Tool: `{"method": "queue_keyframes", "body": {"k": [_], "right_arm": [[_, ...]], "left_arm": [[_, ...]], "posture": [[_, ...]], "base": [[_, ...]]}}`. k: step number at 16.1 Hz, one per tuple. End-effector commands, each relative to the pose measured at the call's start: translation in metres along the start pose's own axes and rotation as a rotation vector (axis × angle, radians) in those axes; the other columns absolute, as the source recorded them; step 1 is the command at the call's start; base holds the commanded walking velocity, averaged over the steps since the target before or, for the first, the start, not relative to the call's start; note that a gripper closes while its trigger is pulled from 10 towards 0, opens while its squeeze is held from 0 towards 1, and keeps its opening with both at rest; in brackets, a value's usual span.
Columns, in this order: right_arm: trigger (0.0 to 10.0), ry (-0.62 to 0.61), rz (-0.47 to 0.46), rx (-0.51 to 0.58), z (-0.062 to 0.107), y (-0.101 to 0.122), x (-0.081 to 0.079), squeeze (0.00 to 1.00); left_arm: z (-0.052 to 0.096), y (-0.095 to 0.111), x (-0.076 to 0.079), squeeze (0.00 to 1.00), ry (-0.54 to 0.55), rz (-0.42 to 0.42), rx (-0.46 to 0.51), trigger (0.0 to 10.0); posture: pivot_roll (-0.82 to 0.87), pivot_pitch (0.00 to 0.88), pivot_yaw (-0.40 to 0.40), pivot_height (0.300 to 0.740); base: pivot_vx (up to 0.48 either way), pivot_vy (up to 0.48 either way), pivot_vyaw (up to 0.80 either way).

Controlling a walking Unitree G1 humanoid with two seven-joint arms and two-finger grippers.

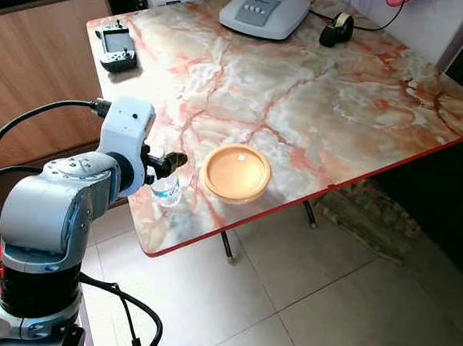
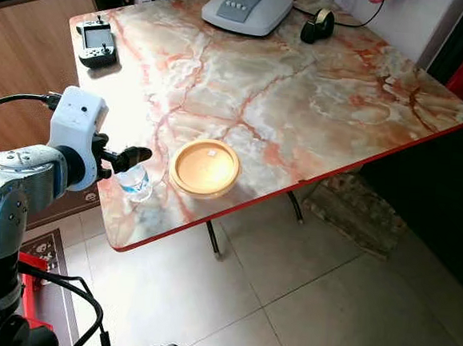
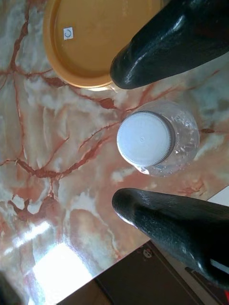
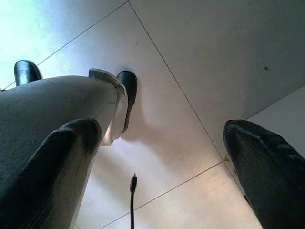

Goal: Restocking fridge

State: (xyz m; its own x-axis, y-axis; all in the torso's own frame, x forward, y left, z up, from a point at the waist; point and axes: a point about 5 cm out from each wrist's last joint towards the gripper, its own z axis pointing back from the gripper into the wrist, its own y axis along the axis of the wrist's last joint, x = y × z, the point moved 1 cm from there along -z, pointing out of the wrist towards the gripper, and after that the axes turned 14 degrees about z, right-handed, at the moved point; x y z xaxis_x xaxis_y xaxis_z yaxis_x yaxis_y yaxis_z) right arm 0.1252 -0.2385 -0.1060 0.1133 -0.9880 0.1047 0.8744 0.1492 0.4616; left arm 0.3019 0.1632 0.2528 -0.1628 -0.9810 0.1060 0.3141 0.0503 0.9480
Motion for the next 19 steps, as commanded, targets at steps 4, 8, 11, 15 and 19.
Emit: {"method": "queue_keyframes", "body": {"k": [4, 8, 11, 15, 19], "right_arm": [[10.0, 0.008, -0.009, -0.029, 0.002, -0.009, -0.001, 0.0], [10.0, 0.013, -0.009, -0.029, 0.002, -0.009, -0.001, 0.0], [10.0, 0.014, -0.007, -0.03, 0.002, -0.009, -0.001, 0.0], [10.0, 0.017, -0.004, -0.031, 0.002, -0.009, -0.001, 0.0], [10.0, 0.02, -0.004, -0.031, 0.002, -0.009, -0.002, 0.0]], "left_arm": [[-0.001, -0.007, -0.005, 0.0, 0.021, 0.014, -0.024, 1.1], [-0.003, -0.01, -0.006, 0.0, 0.029, 0.019, -0.026, 0.0], [-0.003, -0.008, -0.009, 0.0, 0.051, 0.014, -0.006, 0.0], [-0.004, -0.005, -0.01, 0.0, 0.06, -0.001, 0.029, 0.0], [-0.004, 0.004, -0.015, 0.0, 0.113, -0.043, 0.124, 0.0]], "posture": [[0.21, 0.19, 0.012, 0.74], [0.21, 0.191, 0.012, 0.74], [0.21, 0.191, 0.011, 0.74], [0.21, 0.191, 0.011, 0.74], [0.21, 0.189, 0.012, 0.74]], "base": [[0.0, 0.0, 0.0], [0.0, 0.0, 0.0], [0.0, 0.0, 0.0], [0.0, 0.0, 0.0], [0.0, 0.0, 0.0]]}}
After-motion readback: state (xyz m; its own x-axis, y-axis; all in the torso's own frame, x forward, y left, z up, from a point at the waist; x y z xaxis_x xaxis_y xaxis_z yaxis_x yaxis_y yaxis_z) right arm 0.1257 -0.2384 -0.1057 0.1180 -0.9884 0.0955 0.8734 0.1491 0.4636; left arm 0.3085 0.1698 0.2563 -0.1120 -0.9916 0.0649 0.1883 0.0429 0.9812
